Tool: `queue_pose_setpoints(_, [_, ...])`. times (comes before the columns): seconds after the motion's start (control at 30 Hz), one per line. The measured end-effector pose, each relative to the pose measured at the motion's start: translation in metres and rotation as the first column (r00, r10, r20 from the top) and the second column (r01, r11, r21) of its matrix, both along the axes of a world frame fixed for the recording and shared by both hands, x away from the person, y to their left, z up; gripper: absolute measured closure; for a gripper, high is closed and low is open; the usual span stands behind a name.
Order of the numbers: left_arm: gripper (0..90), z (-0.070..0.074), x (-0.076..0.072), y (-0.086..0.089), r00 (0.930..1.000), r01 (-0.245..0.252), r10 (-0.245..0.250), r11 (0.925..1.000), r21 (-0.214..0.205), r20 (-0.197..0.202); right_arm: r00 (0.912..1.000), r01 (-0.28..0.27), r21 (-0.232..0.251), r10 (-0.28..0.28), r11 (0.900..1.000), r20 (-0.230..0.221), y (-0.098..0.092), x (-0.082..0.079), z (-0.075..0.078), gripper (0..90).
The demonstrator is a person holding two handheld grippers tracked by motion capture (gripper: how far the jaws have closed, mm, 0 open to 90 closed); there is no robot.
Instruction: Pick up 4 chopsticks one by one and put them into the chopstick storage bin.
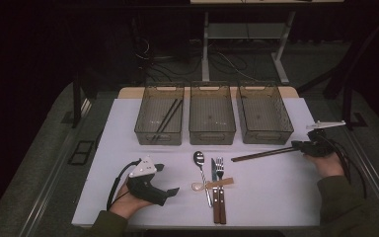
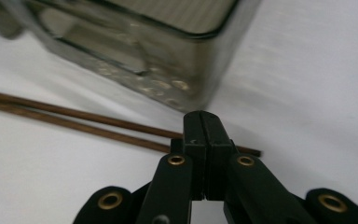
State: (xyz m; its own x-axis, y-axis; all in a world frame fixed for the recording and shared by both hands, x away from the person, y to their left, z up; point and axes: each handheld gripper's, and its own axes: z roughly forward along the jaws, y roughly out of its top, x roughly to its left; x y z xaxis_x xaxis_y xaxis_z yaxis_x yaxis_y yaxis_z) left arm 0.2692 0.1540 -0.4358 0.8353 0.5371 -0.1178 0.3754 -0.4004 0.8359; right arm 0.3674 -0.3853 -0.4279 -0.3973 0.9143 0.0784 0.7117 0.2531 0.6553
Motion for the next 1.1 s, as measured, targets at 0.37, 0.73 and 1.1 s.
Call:
queue_pose_setpoints(0.37, [2.0,-0.001,0.001,0.0,1.0,0.005,-0.005,1.0,0.0,-0.006,0.9972,0.043,-0.061,-0.047,0.9972,-0.057,-0.01,0.026,-0.013,89.7])
queue_pose_setpoints(0.73, [2.0,-0.001,0.0,0.0,1.0,0.006,-0.006,1.0,-0.001,-0.007,0.9954,0.047,-0.076,-0.053,0.996,-0.079,-0.008,0.026,-0.014,89.8])
queue_pose_setpoints(1.1, [2.0,-0.001,0.0,0.0,0.9999,0.005,-0.005,1.0,0.002,-0.009,0.995,0.049,-0.073,-0.055,0.9961,-0.083,-0.01,0.019,-0.014,89.8])
